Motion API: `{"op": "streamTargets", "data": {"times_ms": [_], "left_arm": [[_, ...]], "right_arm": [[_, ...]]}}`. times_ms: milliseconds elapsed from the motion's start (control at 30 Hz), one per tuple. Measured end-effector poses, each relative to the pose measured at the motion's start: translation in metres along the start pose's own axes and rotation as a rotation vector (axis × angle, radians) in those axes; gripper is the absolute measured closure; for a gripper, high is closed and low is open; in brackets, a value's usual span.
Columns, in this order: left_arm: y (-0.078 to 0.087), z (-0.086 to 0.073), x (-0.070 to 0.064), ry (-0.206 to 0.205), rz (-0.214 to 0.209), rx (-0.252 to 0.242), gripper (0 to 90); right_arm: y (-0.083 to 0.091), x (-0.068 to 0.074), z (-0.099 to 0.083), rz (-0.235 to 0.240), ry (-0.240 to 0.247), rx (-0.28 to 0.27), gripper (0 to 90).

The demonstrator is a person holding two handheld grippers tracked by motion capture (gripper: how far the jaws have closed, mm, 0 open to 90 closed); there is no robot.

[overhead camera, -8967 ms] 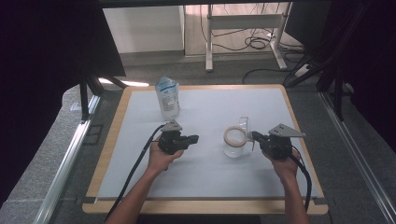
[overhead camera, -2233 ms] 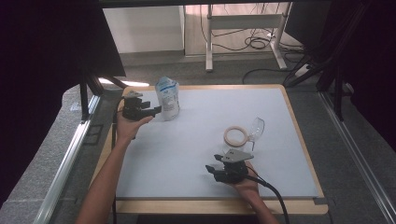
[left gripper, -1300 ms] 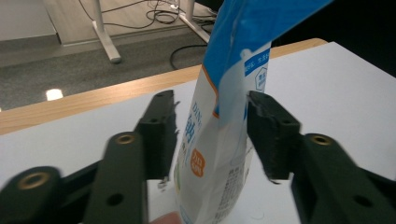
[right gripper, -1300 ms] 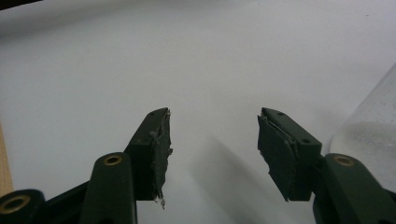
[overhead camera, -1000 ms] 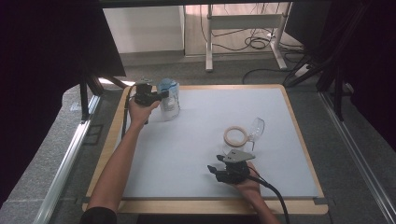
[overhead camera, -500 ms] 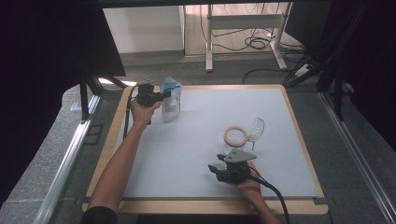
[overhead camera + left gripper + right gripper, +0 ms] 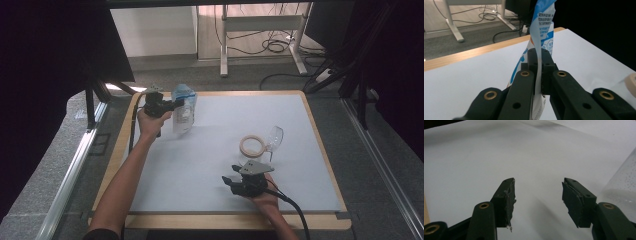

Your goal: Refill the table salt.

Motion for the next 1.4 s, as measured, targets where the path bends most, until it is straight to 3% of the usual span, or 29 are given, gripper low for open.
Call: {"op": "streamTargets", "data": {"times_ms": [567,733,1400], "left_arm": [[0.022,-0.02,-0.03,-0.013,-0.055,-0.003,89.9],[0.026,-0.021,-0.036,-0.018,-0.067,-0.014,89.9],[0.033,-0.023,-0.063,-0.034,-0.109,-0.025,89.9]], "right_arm": [[-0.007,0.01,0.002,0.001,0.027,-0.005,42.1],[-0.011,0.014,0.001,0.003,0.043,0.011,41.1],[-0.01,0.013,0.015,-0.001,0.051,-0.02,40.5]]}}
Point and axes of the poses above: each handheld gripper's, and its own axes: y roughly backward along the jaws, z roughly out of its top, x roughly to its left, the point moved 9 cm from there along -y, roughly forward along the jaws, and after that the axes turned 6 degrees about -y, right-handed, at the moved point
